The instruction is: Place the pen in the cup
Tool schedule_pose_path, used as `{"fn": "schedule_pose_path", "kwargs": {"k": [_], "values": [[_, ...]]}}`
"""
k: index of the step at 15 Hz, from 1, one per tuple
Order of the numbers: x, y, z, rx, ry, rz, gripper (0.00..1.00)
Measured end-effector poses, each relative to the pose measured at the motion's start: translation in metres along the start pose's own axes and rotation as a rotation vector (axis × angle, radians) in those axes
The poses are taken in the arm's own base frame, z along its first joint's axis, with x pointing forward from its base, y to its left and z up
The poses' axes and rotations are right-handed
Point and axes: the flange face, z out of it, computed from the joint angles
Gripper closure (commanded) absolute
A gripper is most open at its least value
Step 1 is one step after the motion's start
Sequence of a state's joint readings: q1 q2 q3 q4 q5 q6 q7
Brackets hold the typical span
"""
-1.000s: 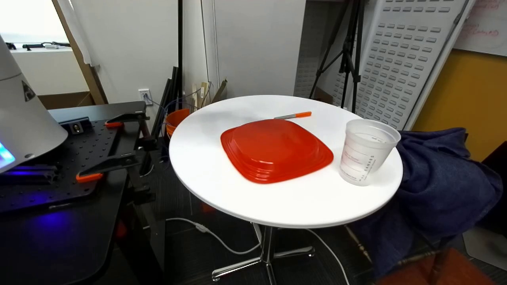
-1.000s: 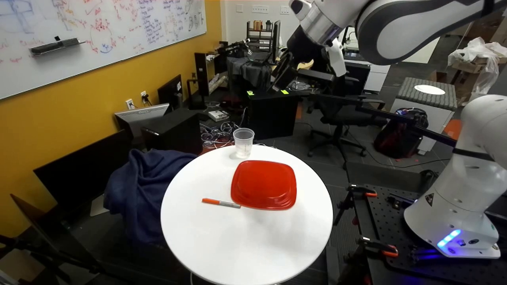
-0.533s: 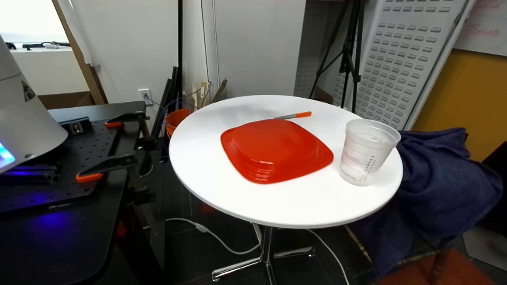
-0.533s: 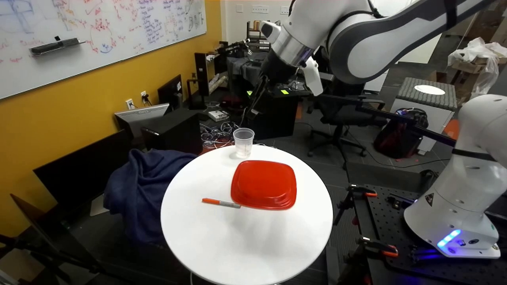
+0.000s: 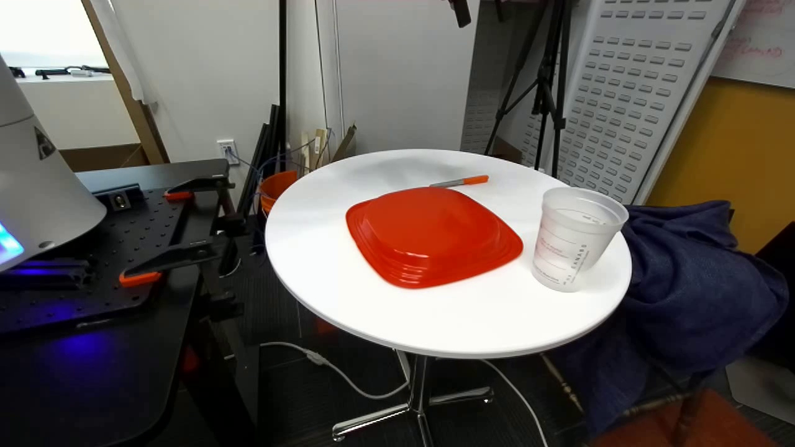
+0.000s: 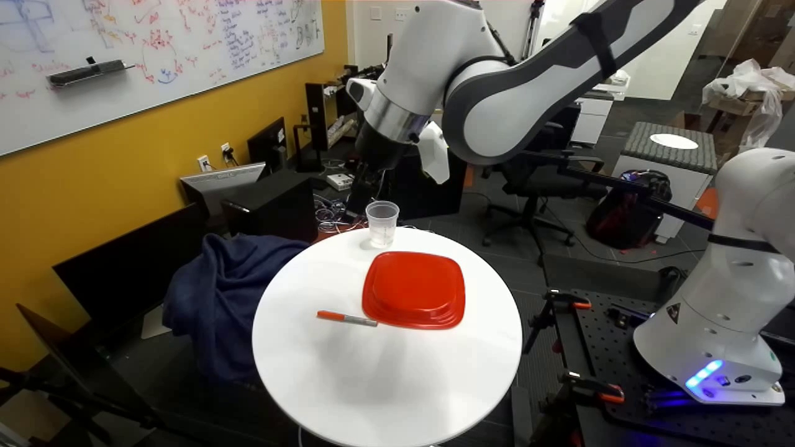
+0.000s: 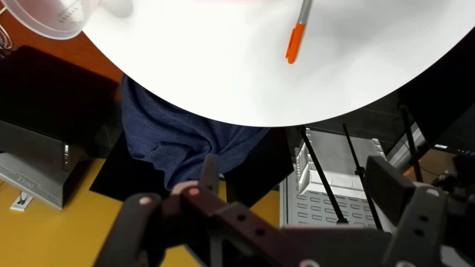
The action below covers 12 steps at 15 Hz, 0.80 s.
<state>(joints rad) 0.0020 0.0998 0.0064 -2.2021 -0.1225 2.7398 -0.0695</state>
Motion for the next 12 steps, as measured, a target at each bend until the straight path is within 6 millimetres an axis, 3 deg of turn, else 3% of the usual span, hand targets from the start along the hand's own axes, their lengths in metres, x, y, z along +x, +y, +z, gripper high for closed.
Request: {"fn": "schedule_pose_path", "kwargs": {"k": [6, 12], "values": [[0.019, -0.012, 0.051, 0.038, -0.080, -0.001, 0.00], [0.024, -0.015, 0.055, 0.052, -0.092, -0.006, 0.00]]}}
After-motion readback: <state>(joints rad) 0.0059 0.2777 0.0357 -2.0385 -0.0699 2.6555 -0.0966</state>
